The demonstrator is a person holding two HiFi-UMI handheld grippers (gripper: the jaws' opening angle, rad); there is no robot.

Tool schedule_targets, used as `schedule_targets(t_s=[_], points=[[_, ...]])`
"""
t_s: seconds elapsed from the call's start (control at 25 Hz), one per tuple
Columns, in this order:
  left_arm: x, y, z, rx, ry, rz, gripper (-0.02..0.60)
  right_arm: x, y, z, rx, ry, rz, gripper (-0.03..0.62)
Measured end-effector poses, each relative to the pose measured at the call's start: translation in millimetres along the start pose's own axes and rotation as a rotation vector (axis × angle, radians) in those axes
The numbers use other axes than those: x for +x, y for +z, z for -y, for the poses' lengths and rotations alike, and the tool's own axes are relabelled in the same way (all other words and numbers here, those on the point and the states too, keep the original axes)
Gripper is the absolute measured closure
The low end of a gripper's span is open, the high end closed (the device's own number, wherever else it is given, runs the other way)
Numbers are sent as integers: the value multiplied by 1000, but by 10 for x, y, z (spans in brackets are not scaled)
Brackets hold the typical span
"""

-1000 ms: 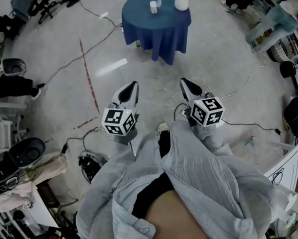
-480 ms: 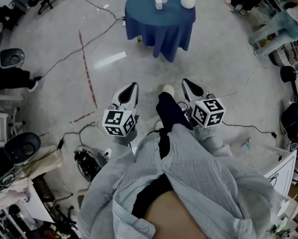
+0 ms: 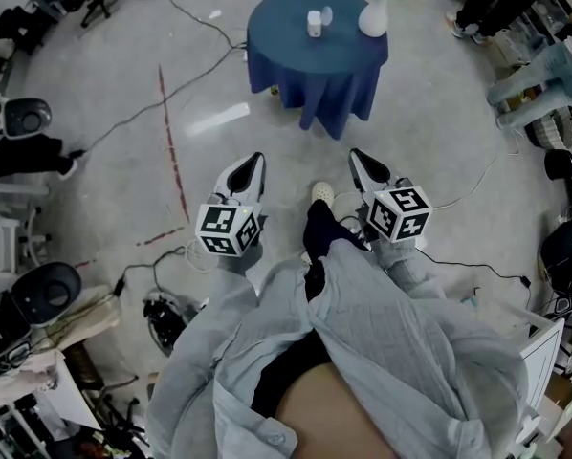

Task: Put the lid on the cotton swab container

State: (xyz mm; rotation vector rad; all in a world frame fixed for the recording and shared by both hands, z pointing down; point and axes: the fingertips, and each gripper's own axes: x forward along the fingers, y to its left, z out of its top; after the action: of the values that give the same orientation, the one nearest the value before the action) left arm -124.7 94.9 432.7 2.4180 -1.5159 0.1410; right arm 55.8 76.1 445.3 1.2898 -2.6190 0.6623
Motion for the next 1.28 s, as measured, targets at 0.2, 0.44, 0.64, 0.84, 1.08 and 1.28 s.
schedule_targets(t_s=[0.2,0.44,0.64,0.84,1.08,1.28], points=[[489,248,-79,19,-17,3,566,301,345,339,8,-7,16,592],[941,436,-234,16,-9,0,566,667,608,627,11,7,7,592],[1275,546,-412,12,-5,-9,566,963,786,818,14,11,-1,592],[1660,643,-533,16,-9,-9,566,1205,942,1097,16,3,-4,592],[1956,643,-619,8,-2,3,566,1413,1002,1331,1,15,-16,592],[2000,497,-566,-3,-17,-26,566,1435,848,1406,23,4,-52,592]])
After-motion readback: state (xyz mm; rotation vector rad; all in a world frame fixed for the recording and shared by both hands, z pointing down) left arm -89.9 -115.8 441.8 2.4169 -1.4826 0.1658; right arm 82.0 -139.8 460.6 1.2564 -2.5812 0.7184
